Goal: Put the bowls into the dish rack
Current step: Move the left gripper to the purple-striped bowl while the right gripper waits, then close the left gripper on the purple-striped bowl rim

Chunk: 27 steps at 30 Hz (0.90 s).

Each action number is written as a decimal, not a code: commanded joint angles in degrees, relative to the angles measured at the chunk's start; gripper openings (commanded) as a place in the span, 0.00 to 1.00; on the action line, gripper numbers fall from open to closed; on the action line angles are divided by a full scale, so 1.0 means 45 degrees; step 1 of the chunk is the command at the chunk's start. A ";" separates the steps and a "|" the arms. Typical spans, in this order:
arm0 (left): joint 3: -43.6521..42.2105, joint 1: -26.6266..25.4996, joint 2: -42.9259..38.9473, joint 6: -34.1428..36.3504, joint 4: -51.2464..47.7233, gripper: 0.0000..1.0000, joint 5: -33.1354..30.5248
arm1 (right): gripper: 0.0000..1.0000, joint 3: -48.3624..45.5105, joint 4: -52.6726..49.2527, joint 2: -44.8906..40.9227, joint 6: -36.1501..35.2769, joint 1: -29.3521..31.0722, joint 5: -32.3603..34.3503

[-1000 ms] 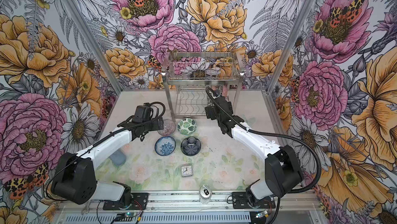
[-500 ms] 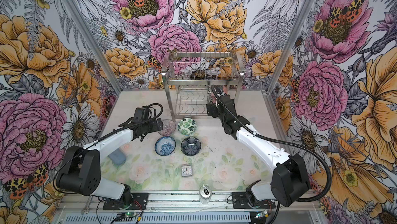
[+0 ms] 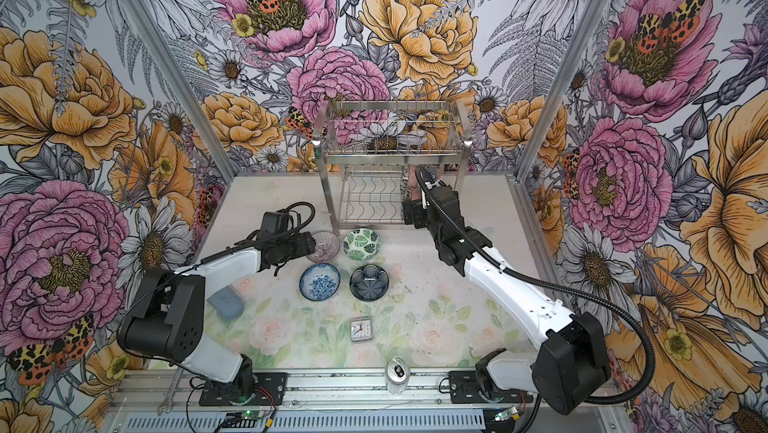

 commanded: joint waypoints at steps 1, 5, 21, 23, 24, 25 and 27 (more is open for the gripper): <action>-0.0127 0.0138 0.0219 -0.0166 0.0793 0.76 0.0544 | 1.00 -0.0111 0.0194 -0.0397 -0.0096 0.0086 0.0157; -0.0069 0.0135 0.0471 -0.0204 0.0942 0.68 0.0668 | 1.00 -0.0127 0.0189 -0.0396 -0.0091 0.0084 0.0244; 0.0495 0.0126 0.1327 -0.0244 0.0967 0.24 0.1116 | 1.00 -0.0239 0.0166 -0.0320 -0.0126 0.0064 0.0564; 0.0575 0.0136 0.1385 -0.0228 0.0895 0.16 0.1137 | 1.00 -0.0248 0.0165 -0.0303 -0.0138 0.0072 0.0591; 0.0613 0.0137 0.1398 -0.0203 0.0859 0.13 0.1126 | 1.00 -0.0248 0.0166 -0.0310 -0.0126 0.0074 0.0593; 0.0630 0.0145 0.1418 -0.0192 0.0823 0.10 0.1085 | 1.00 -0.0249 0.0164 -0.0303 -0.0145 0.0067 0.0608; 0.0684 0.0163 0.1403 -0.0172 0.0687 0.04 0.0952 | 1.00 -0.0248 0.0164 -0.0290 -0.0148 0.0055 0.0608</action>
